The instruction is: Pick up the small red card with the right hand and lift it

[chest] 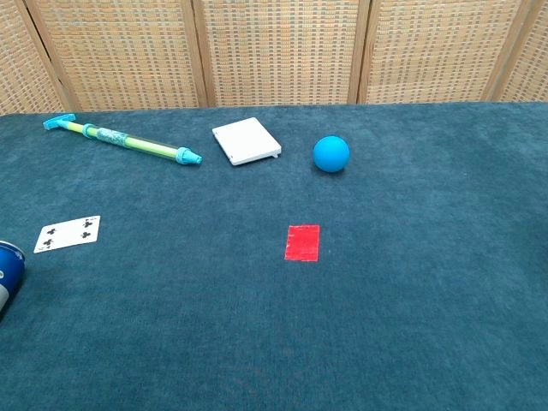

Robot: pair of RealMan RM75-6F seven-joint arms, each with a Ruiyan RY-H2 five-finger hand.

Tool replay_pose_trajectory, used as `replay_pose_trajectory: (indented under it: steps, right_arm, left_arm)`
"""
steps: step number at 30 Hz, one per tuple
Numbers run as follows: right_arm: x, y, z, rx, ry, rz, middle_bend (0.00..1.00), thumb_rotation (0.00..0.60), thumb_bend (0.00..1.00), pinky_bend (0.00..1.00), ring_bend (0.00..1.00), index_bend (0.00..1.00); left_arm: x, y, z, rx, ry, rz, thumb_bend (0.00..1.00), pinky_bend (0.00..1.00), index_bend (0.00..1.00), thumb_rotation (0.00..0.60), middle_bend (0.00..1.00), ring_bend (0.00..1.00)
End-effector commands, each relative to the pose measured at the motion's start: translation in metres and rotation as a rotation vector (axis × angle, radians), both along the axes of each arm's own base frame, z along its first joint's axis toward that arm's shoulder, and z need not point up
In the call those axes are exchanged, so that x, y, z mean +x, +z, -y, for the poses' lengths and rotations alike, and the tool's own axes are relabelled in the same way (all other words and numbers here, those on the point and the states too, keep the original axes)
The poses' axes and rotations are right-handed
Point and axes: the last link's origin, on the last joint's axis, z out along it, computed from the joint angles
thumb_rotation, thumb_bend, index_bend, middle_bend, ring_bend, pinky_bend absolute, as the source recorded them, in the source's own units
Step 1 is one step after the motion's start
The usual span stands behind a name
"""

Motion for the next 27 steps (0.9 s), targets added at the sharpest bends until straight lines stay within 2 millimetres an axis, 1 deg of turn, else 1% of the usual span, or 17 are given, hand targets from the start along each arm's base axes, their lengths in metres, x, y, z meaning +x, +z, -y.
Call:
replay_pose_trajectory:
  steps: [1, 10, 15, 18, 21, 25, 27]
  right_arm:
    - [0.0, 0.0, 0.0, 0.001, 0.002, 0.005, 0.0, 0.6, 0.19, 0.0, 0.0, 0.02]
    - [0.0, -0.004, 0.001, 0.04, 0.0, 0.042, 0.0, 0.6, 0.18, 0.0, 0.0, 0.02]
    - [0.0, -0.007, 0.005, 0.058, 0.002, 0.065, 0.0, 0.6, 0.18, 0.0, 0.0, 0.02]
    - [0.0, -0.01, 0.01, 0.068, 0.008, 0.09, 0.0, 0.6, 0.18, 0.0, 0.0, 0.03]
    - [0.001, -0.015, 0.019, 0.08, 0.011, 0.097, 0.0, 0.6, 0.18, 0.0, 0.0, 0.04]
    - [0.009, -0.023, 0.042, 0.103, 0.017, 0.11, 0.0, 0.6, 0.18, 0.0, 0.0, 0.04]
    - [0.017, -0.026, 0.057, 0.115, 0.025, 0.117, 0.0, 0.6, 0.18, 0.0, 0.0, 0.04]
  left_arm:
    - [0.0, 0.0, 0.0, -0.001, 0.001, -0.002, 0.11, 0.03, 0.0, 0.6, 0.0, 0.0]
    - [0.001, 0.002, 0.001, 0.003, 0.0, 0.013, 0.1, 0.03, 0.0, 0.6, 0.0, 0.0]
    - [0.001, 0.002, -0.001, 0.003, 0.001, 0.02, 0.11, 0.03, 0.0, 0.6, 0.0, 0.0]
    - [0.001, 0.001, -0.001, 0.002, 0.006, 0.022, 0.11, 0.03, 0.0, 0.6, 0.0, 0.0]
    - [0.0, 0.0, -0.002, 0.0, 0.008, 0.02, 0.12, 0.03, 0.0, 0.6, 0.0, 0.0]
    - [0.001, -0.001, -0.004, 0.007, 0.008, 0.021, 0.12, 0.03, 0.0, 0.6, 0.0, 0.0]
    - [0.0, -0.001, -0.005, 0.011, 0.012, 0.021, 0.12, 0.03, 0.0, 0.6, 0.0, 0.0]
